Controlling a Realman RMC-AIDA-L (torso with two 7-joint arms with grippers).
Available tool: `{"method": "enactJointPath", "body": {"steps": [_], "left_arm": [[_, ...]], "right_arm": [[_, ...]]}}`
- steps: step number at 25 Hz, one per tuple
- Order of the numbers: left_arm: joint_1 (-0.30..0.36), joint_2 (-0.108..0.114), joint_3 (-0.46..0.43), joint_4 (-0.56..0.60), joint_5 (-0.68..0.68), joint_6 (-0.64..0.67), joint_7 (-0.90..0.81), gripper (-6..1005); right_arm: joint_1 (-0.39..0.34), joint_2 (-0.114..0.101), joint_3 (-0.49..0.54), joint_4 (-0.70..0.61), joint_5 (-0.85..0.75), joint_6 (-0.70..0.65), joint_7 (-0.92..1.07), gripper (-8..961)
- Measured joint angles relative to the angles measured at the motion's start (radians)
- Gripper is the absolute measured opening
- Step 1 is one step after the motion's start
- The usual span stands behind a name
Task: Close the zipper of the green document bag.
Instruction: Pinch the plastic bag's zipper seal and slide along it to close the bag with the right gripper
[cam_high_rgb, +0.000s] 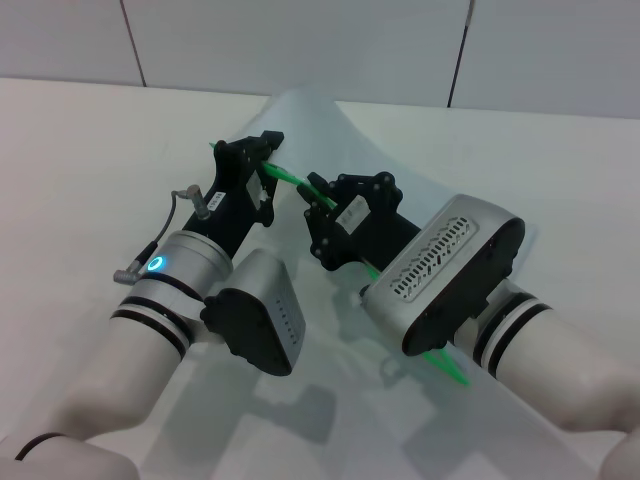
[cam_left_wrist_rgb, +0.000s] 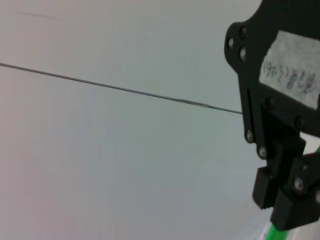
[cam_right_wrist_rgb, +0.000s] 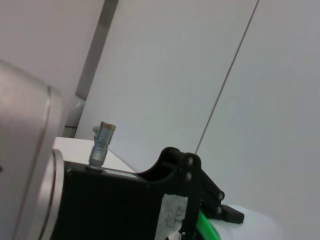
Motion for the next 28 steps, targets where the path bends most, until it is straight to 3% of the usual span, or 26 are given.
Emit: {"method": "enactJointPath", "body": {"steps": [28], "left_arm": [[0.012, 0.007, 0.000, 0.009, 0.022, -0.010, -0.106, 55]], "right_arm": [[-0.039, 0.003, 0.007, 0.024, 0.002, 0.000, 0.005, 81]]}}
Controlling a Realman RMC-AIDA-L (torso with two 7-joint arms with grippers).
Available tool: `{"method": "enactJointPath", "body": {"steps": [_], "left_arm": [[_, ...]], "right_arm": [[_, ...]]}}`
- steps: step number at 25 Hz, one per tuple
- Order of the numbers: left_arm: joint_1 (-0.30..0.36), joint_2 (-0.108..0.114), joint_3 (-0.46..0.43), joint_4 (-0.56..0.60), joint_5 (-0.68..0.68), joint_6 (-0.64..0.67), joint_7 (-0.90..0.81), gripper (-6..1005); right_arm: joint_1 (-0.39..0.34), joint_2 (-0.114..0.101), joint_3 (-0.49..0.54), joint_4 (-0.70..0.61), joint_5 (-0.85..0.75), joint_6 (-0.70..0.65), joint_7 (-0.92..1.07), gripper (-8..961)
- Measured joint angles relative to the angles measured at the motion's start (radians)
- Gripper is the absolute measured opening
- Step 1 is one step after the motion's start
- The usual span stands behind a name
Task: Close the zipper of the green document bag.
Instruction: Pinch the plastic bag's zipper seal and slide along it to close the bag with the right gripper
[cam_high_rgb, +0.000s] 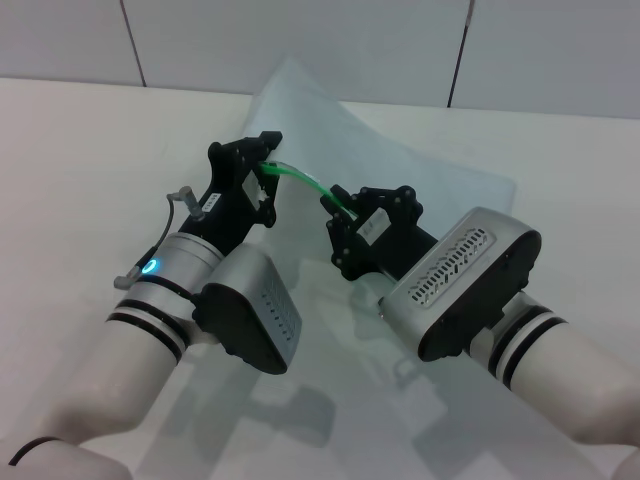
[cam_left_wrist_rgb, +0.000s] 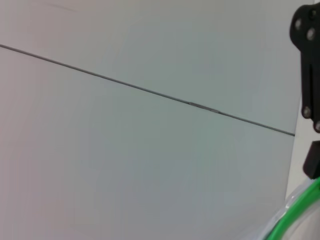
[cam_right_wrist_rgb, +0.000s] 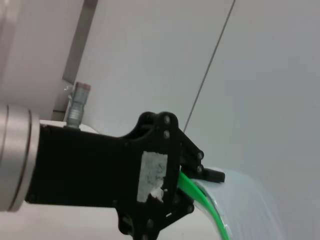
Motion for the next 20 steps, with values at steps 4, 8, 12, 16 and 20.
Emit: {"method": "enactJointPath", "body": {"steps": [4, 8, 12, 16, 20], "left_arm": [[0.002, 0.001, 0.000, 0.000, 0.007, -0.001, -0.014, 55], [0.004, 0.002, 0.001, 0.000, 0.018, -0.001, -0.024, 54], [0.009, 0.004, 0.002, 0.000, 0.040, -0.002, -0.048, 54], [0.013, 0.004, 0.002, 0.000, 0.049, -0.002, -0.057, 55], [0.015, 0.004, 0.002, 0.000, 0.056, -0.002, -0.059, 55]], "right_arm": [[-0.004, -0.001, 0.001, 0.007, 0.002, 0.000, 0.002, 81], [-0.006, -0.001, 0.001, 0.010, 0.003, 0.000, 0.002, 82], [-0.013, 0.000, 0.001, 0.012, 0.004, 0.000, 0.003, 82], [-0.018, -0.001, 0.001, 0.017, 0.005, 0.004, 0.004, 82], [-0.021, 0.002, 0.001, 0.024, 0.006, 0.007, 0.003, 82]]}}
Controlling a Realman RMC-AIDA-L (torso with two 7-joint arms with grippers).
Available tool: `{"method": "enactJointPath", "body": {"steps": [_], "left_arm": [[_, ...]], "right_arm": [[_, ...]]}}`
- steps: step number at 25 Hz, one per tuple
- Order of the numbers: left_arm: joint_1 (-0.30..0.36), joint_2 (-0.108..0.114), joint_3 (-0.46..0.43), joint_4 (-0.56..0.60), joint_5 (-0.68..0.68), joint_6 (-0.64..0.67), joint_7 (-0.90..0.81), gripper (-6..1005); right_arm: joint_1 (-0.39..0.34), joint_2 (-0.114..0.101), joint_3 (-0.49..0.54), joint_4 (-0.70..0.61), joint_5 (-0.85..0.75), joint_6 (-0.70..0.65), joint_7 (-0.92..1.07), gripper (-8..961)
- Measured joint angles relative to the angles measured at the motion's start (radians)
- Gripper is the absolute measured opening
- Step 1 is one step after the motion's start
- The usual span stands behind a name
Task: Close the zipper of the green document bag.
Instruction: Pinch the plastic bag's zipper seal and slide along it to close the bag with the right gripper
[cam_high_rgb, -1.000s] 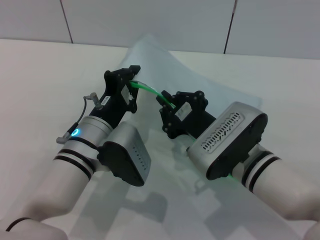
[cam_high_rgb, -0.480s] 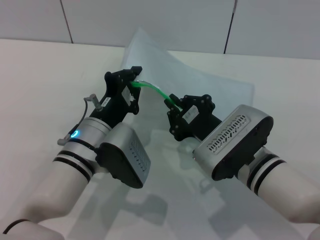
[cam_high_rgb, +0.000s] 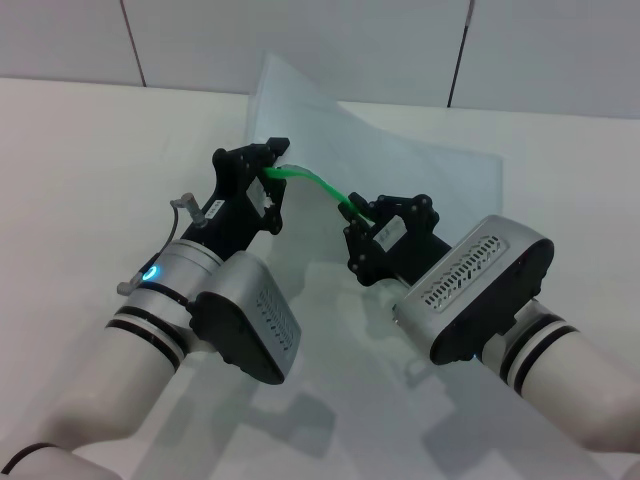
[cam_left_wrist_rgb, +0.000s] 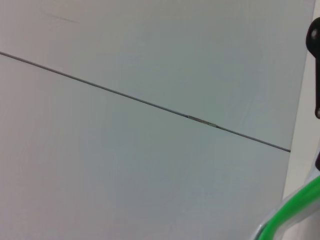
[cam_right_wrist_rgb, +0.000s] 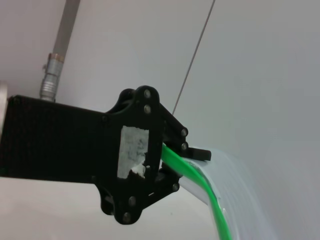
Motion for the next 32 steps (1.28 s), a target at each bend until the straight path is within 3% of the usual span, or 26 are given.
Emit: {"method": "enactJointPath", "body": {"steps": [32], "left_arm": [[0.014, 0.004, 0.000, -0.005, 0.056, -0.032, -0.067, 54]], "right_arm": [[-0.040, 0.002, 0.025, 0.028, 0.001, 0.002, 0.001, 84]]}}
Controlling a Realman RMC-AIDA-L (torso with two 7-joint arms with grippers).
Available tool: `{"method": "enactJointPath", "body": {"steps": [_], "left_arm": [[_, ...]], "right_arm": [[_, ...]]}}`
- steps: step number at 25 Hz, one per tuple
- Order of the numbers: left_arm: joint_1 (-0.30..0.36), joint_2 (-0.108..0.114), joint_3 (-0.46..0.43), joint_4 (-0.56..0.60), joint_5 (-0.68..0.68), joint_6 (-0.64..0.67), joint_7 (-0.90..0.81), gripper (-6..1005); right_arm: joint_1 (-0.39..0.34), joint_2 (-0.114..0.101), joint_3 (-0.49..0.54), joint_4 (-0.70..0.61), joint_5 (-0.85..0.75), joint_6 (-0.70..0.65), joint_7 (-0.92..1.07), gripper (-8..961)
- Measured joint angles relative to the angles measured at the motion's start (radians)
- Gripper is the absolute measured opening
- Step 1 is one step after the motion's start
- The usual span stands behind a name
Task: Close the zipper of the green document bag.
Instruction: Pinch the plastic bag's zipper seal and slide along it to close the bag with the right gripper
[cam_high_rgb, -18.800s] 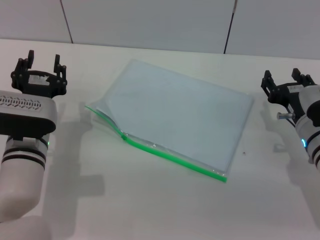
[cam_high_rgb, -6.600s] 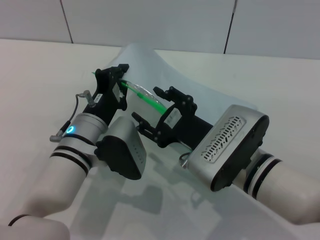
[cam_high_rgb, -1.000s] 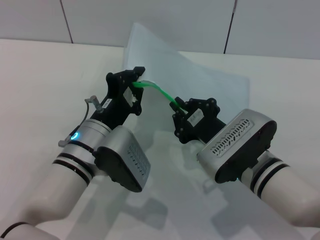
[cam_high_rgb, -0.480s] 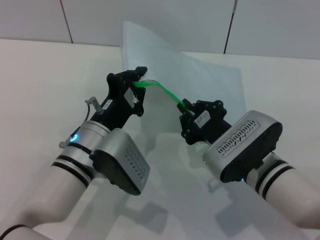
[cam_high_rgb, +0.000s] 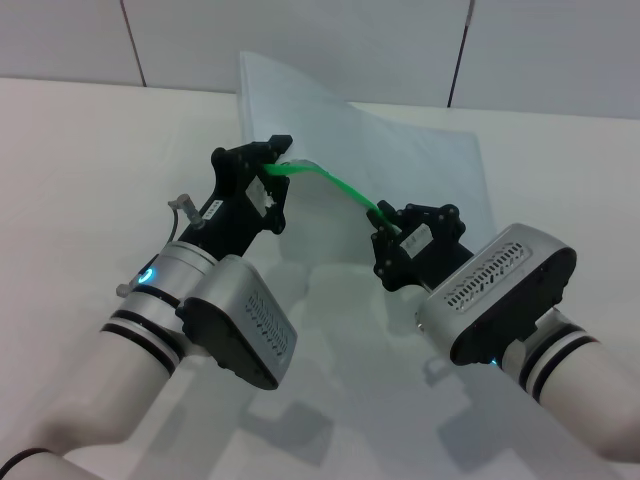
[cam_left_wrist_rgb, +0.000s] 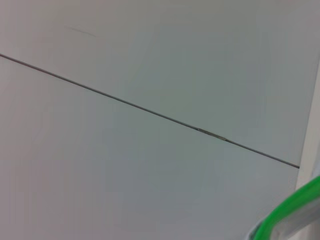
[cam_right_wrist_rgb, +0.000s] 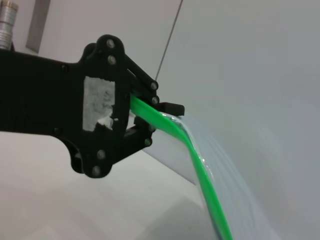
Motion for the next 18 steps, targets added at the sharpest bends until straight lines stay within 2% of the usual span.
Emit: {"method": "enactJointPath", "body": {"steps": [18], "left_arm": [[0.000, 0.003, 0.000, -0.019, -0.007, 0.005, -0.028, 55]], "right_arm": [[-0.050, 0.000, 0.054, 0.041, 0.000, 0.000, -0.001, 85]]}}
